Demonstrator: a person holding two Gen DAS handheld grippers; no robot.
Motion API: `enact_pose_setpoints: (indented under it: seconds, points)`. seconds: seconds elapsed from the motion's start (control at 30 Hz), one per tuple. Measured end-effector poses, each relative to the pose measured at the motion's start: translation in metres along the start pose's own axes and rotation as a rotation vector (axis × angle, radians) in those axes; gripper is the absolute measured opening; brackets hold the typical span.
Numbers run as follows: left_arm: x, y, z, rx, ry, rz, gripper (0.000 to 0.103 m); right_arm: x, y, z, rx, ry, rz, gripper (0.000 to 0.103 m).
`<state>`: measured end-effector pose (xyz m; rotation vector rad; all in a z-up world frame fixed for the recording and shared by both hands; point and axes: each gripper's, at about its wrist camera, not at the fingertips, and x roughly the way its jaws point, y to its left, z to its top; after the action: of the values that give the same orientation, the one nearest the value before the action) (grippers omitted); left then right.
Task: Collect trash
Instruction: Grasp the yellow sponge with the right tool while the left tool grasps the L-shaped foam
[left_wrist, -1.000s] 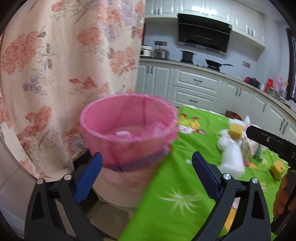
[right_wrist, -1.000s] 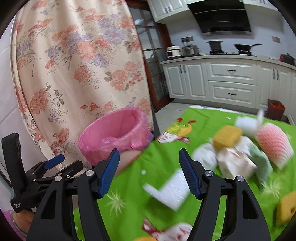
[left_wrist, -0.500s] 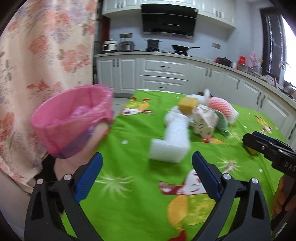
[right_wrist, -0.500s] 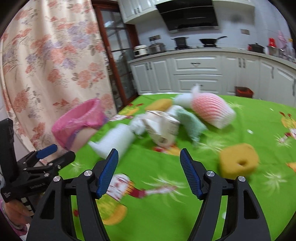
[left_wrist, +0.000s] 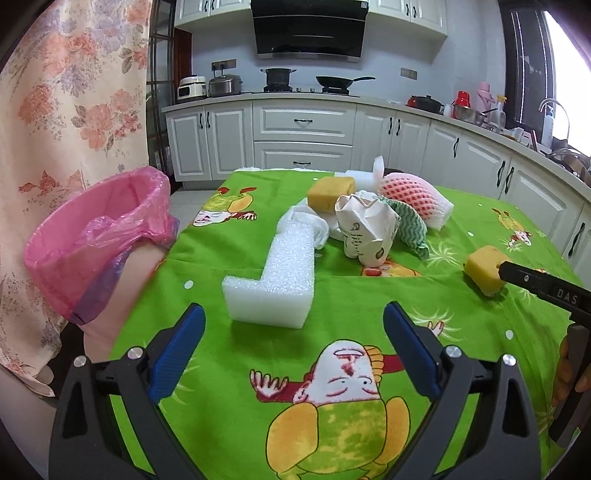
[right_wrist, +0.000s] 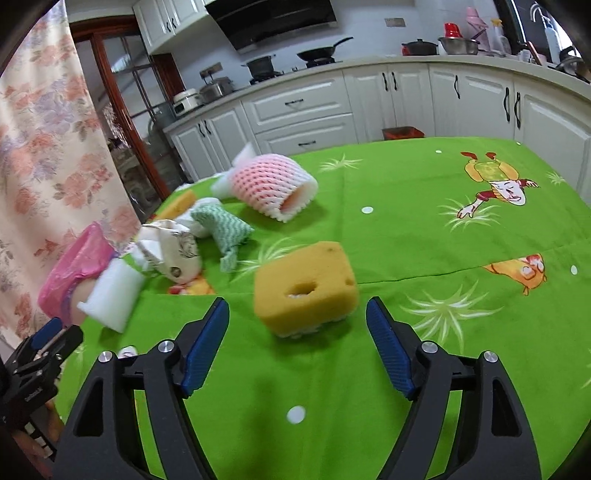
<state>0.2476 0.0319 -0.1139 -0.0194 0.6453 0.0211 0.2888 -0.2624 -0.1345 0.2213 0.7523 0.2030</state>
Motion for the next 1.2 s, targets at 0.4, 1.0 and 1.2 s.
enact_pose_setpoints:
  seconds: [0.4, 1.0, 1.2]
  points:
    - [0.023, 0.013, 0.011, -0.044, 0.021, 0.016, 0.094, 0.038, 0.019, 0.011, -0.172, 0.087, -0.145, 0.074]
    - [0.073, 0.002, 0.028, 0.010, 0.076, 0.045, 0.064, 0.052, 0.024, 0.009, -0.208, 0.141, -0.173, 0.059]
    - [0.067, -0.002, 0.023, 0.032, 0.062, 0.042, 0.058, 0.051, 0.024, 0.009, -0.207, 0.141, -0.172, 0.058]
